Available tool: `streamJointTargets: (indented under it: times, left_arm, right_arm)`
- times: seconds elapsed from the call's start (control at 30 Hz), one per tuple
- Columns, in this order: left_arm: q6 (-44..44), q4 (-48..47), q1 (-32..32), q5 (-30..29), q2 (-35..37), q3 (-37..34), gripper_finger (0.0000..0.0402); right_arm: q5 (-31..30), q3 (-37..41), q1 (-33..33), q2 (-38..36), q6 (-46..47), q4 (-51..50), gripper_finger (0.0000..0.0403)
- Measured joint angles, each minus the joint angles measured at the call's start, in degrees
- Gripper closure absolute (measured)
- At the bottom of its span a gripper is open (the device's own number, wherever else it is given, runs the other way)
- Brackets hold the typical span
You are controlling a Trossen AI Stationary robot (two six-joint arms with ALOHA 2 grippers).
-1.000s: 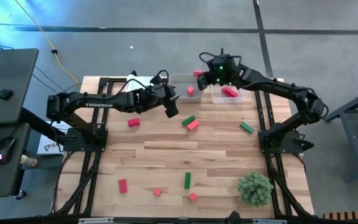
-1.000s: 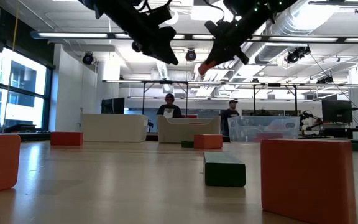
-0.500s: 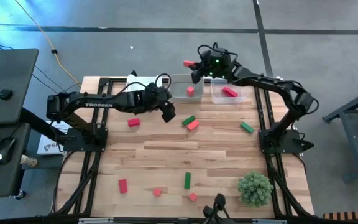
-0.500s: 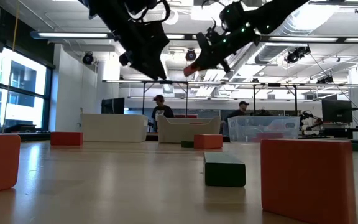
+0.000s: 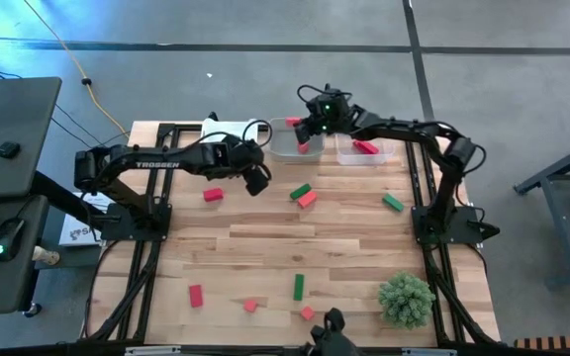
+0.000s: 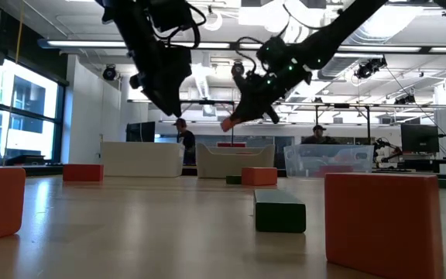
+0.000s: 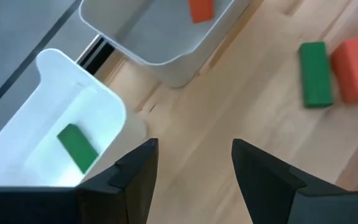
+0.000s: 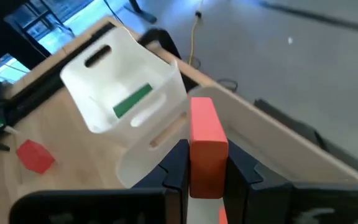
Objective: Sort & place blocks by color
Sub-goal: Put the orange wooden block into the gray bin
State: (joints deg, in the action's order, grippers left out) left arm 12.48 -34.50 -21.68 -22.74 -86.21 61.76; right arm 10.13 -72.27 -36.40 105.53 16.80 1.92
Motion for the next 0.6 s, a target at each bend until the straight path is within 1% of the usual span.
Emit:
streamJointTargets:
  times: [0.13, 0.3, 0.4, 0.6]
  left_arm:
    - [-2.1, -0.3, -1.8, 0.3, 0.0, 0.0, 0.0208]
    - [-3.7, -0.3, -4.2, 2.8, 0.0, 0.0, 0.0208]
    - [-4.9, -0.3, -5.3, 4.1, 0.0, 0.0, 0.0208]
    - [-7.6, -0.2, -7.0, 4.7, 0.0, 0.0, 0.0208]
  right_arm:
    - [-0.3, 0.0, 0.0, 1.7, 2.3, -1.2, 0.0362]
    - [-3.1, 0.0, 0.0, 2.9, 4.2, -4.7, 0.0362]
    - [-3.7, 0.0, 0.0, 3.3, 5.5, -6.3, 0.0362]
    - [-6.7, 0.0, 0.0, 3.3, 8.4, -10.2, 0.0362]
